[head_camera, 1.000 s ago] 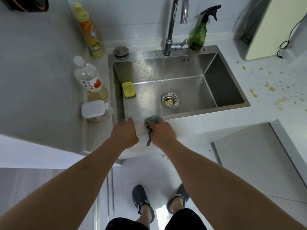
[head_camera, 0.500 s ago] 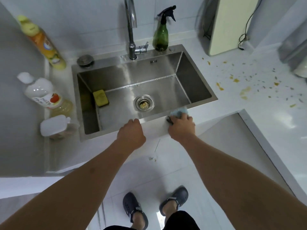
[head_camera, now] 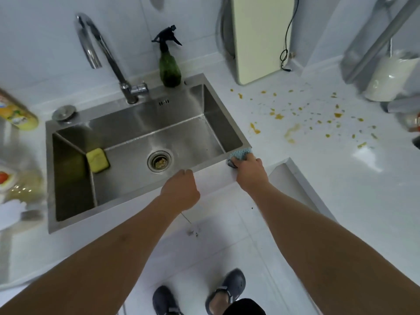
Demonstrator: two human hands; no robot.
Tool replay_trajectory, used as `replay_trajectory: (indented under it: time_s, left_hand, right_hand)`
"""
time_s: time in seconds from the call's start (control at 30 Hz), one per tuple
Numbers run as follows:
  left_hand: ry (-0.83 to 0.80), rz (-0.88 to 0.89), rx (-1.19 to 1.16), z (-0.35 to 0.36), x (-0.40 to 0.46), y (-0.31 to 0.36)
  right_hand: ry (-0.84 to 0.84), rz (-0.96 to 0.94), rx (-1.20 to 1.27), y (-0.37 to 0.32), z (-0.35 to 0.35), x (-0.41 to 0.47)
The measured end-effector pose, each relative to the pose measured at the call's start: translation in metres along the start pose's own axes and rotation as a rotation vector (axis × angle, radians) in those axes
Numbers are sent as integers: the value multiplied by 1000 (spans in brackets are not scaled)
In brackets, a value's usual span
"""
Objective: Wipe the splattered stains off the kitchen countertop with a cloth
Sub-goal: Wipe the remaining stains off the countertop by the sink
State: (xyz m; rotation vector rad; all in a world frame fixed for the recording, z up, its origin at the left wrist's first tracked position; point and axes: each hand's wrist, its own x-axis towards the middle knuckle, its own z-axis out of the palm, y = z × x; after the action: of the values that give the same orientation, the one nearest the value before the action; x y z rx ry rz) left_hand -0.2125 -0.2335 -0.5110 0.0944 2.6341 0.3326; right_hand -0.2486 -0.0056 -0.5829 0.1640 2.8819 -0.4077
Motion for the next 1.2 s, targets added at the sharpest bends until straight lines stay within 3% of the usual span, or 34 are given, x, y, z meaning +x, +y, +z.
replay_trajectory:
  time_s: [0.1, 0.3, 0.4, 0.5, 0.6, 0.7, 0.93, 1.2]
  left_hand:
    - [-17, 4, 32, 3, 14, 36]
    - [-52, 48, 25, 7, 35, 101]
    - [-70, 83, 7, 12, 44, 132]
    - [-107, 130, 23, 19, 54, 156]
    - [-145, 174, 64, 26, 68, 176]
    - [-176, 220, 94, 31, 81, 192]
    - [-284, 330, 383, 32, 99, 178]
    - [-130, 466, 572, 24, 113, 189]
  right_hand:
    - [0, 4, -44, 31, -13, 15]
    - [60, 251, 16, 110, -53, 20]
    - [263, 315, 147, 165, -73, -5]
    - [424, 512, 245, 219, -93, -37]
    - [330, 705, 210, 272, -99, -70]
    - [125, 748, 210, 302, -90, -98]
    - [128, 696, 194, 244, -66, -69]
    - [7, 519, 279, 138, -61, 20]
